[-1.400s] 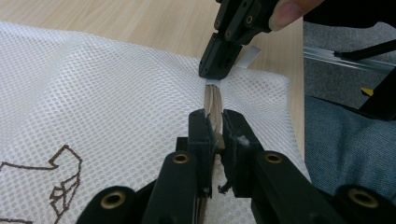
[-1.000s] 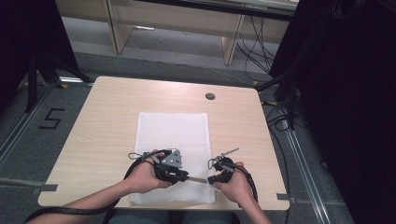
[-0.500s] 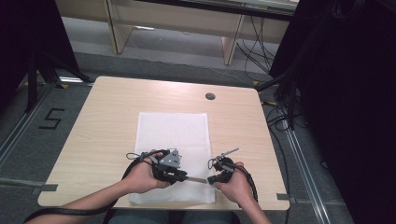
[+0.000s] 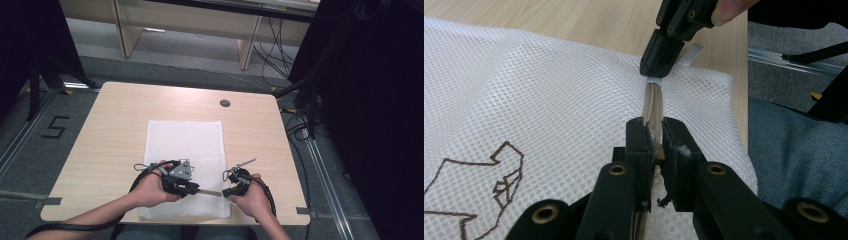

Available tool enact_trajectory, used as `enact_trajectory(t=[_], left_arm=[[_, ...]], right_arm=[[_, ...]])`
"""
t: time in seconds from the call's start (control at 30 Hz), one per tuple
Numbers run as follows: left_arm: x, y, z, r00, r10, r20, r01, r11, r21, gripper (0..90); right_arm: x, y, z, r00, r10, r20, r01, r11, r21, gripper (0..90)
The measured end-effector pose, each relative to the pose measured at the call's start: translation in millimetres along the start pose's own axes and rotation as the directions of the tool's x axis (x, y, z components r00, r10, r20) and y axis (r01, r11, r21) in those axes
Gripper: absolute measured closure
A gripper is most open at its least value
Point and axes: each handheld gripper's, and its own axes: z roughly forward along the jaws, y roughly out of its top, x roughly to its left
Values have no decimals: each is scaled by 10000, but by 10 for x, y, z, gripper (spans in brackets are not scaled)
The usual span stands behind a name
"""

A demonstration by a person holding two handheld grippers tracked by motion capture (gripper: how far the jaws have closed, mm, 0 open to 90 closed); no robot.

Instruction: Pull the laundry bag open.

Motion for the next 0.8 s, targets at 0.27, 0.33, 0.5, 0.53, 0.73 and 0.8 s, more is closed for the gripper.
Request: enact_trajectory(t=[0.27, 0.33, 0.5, 0.53, 0.73, 0.8], left_arm=[[15, -13, -24, 9998, 197, -4, -197, 9998, 11, 821], [2, -20, -23, 10000, -19, -15, 19, 10000, -6, 822], [10, -35, -45, 10000, -51, -13, 51, 10000, 3, 822], [10, -35, -45, 10000, -51, -13, 51, 10000, 3, 822], [10, -43, -62, 10000, -70, -32, 70, 10000, -2, 822], [11, -49, -63, 10000, -63, -12, 63, 10000, 25, 822]], right_arm=[[0, 0, 1, 10000, -5, 0, 5, 10000, 2, 900], [0, 0, 0, 10000, 1, 0, -1, 10000, 1, 900], [-13, 0, 8, 9998, -181, -74, 180, 9998, -119, 900], [-13, 0, 8, 9998, -178, -74, 178, 9998, -117, 900], [-13, 0, 8, 9998, -175, -73, 174, 9998, -113, 900], [-11, 0, 6, 9998, -205, -83, 204, 9997, -127, 900]])
